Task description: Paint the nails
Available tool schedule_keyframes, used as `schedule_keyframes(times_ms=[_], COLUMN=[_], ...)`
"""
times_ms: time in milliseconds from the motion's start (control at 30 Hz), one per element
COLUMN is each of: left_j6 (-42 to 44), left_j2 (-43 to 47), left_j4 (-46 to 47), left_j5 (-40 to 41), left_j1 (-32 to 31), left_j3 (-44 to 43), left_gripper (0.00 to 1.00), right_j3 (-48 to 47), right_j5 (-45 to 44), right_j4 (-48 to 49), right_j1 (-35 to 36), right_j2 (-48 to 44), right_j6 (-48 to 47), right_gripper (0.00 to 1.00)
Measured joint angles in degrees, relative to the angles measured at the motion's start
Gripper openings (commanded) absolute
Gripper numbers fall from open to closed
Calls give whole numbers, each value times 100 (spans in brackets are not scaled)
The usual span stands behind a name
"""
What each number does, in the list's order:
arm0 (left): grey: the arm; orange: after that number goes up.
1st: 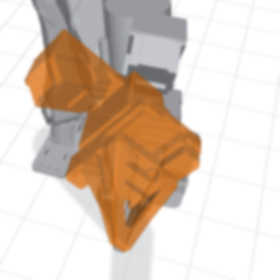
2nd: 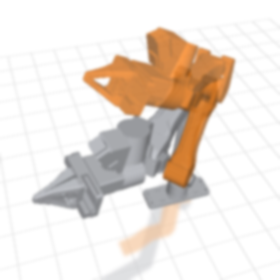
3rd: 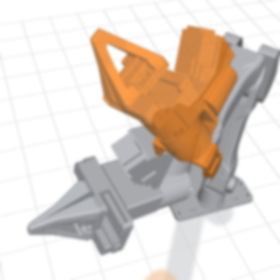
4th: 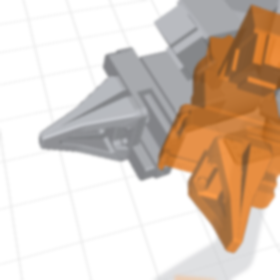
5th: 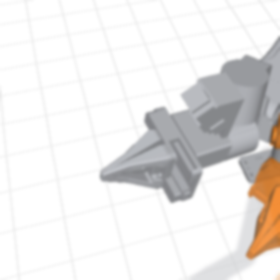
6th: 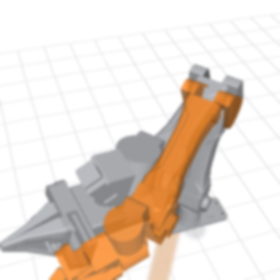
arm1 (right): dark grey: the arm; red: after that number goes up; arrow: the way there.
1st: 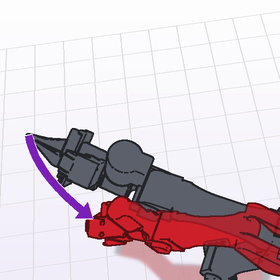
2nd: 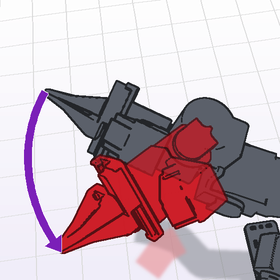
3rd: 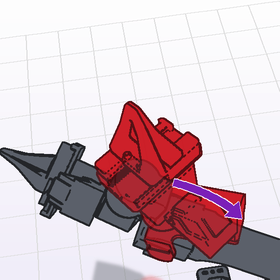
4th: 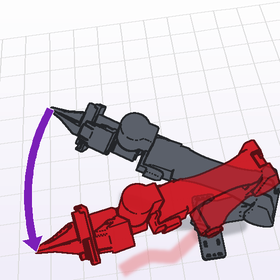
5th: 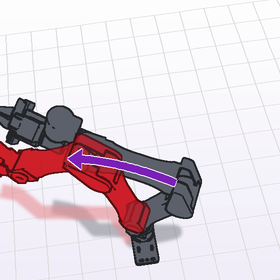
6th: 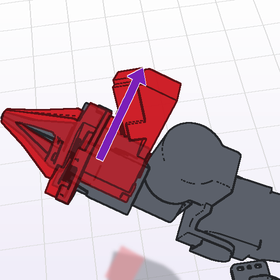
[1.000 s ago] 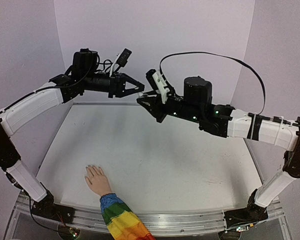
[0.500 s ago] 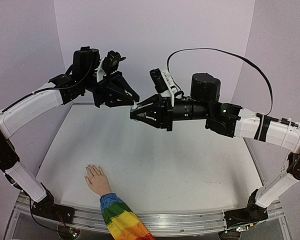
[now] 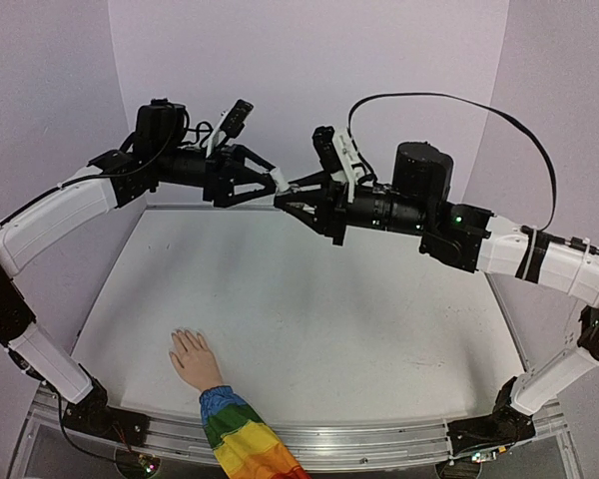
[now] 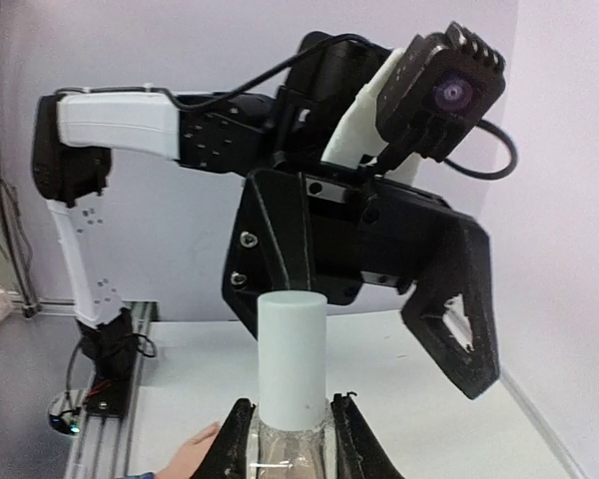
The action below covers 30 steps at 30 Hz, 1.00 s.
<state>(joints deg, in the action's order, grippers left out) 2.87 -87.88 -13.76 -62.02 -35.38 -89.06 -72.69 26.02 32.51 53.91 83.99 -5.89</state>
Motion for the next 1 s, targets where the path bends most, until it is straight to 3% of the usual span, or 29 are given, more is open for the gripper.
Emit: schedule_keyframes(times_ms=[200, 400, 733, 1000], left_j6=[-1226, -1556, -2323, -2573], left_j2=[116, 354, 455, 374], left_j4=[-66, -61, 345, 678], left_j5=[1386, 2144, 3641, 3974], left_j1=[-2, -297, -575, -684], left_j3=[28, 210, 531, 531], left_gripper=[81, 75, 55, 46], right_j3=[0, 0, 0, -22], right_j5=[-1390, -2566, -3287, -3451], right_j4=[4, 273, 409, 483], right_j1=[2, 0, 28, 166], right_j2=[70, 457, 726, 809], right_j6=[-651, -911, -935, -1005], right_gripper=[0, 0, 0, 0])
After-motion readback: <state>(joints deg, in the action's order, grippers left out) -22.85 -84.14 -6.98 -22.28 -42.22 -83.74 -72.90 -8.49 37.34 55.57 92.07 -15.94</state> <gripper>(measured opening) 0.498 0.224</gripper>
